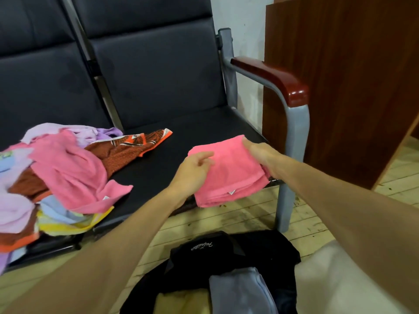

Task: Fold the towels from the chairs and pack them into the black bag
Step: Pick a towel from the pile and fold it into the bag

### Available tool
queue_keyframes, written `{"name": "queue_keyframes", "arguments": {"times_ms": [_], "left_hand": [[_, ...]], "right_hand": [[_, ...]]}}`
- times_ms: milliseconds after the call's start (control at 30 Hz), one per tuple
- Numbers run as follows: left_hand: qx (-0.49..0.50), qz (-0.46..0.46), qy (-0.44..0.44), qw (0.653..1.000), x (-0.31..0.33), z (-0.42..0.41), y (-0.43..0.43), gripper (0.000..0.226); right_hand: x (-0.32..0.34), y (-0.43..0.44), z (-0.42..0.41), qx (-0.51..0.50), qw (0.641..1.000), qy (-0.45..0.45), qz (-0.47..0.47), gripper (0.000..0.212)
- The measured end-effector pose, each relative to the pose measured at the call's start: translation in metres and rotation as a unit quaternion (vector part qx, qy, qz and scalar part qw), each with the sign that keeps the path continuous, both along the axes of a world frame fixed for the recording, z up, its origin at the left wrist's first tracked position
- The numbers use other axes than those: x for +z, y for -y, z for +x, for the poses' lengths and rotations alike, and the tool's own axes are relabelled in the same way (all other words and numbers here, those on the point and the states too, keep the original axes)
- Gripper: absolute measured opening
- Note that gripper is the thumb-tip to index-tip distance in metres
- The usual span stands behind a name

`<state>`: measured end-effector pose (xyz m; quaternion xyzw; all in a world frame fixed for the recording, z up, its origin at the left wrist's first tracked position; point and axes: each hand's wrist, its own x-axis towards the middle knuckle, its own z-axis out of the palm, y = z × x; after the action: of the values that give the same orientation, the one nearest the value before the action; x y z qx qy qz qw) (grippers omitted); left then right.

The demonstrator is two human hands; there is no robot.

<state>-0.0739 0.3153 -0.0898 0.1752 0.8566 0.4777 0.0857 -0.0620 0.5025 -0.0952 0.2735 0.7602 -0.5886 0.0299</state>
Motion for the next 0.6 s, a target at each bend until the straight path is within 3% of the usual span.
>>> {"name": "queue_keyframes", "arguments": {"times_ms": [67,167,267,400,500,600], "left_hand": [[0.010,0.015,0.007,1.000,-0.007,0.005,0.028,0.039],[0.021,0.070,0.054,0.996,-0.021,0.021,0.059,0.042],[0.044,0.141,0.095,0.984,-0.029,0.029,0.070,0.039],[0.049,0.164,0.131,0.976,-0.021,0.029,0.076,0.025],[0.079,0.178,0.153,0.969,-0.018,0.030,0.082,0.031],[0.100,0.194,0.170,0.961,-0.017,0.032,0.085,0.020]], "right_hand": [[-0.004,0.009,-0.001,0.005,0.990,-0.005,0.141,0.063],[-0.012,0.018,-0.003,0.063,0.940,-0.041,0.333,0.048],[-0.009,0.025,0.002,0.109,0.913,-0.084,0.384,0.029],[0.013,0.043,0.019,0.123,0.929,-0.130,0.325,0.015],[0.026,0.063,0.032,0.101,0.973,-0.127,0.165,0.021],[0.035,0.086,0.047,0.092,0.982,-0.157,0.054,0.012]]}}
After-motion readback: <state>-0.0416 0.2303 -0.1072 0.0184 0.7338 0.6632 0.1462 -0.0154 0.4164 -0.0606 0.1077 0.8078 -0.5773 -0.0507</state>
